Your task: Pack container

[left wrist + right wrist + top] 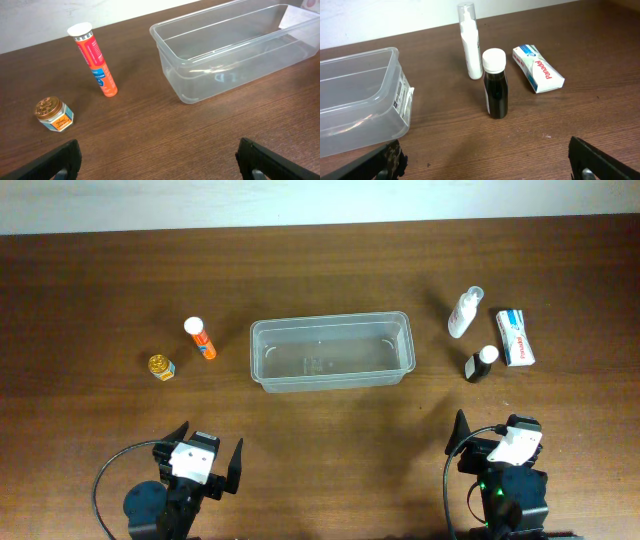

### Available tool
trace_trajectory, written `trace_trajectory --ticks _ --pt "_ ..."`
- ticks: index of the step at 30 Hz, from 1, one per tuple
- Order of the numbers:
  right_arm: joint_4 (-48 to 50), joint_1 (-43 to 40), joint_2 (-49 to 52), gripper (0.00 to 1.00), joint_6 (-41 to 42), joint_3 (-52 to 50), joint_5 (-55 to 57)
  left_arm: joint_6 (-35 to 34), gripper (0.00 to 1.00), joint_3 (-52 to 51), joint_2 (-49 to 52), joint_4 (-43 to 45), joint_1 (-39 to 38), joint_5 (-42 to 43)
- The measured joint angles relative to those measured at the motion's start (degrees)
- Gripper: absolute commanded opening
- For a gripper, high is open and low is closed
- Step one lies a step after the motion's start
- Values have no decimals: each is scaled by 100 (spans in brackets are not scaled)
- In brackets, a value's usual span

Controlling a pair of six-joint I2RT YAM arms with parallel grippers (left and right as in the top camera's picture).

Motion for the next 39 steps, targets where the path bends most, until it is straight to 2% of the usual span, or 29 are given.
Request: trace_trajectory --ticks 5,11,39 --pt "0 0 0 98 0 0 0 -20 100 13 87 -181 -188 -1368" --pt "0 0 0 99 0 0 0 -17 100 13 92 -197 -192 -1982" --pt "0 0 0 98 0 0 0 -20 100 13 94 -199 -192 -2175"
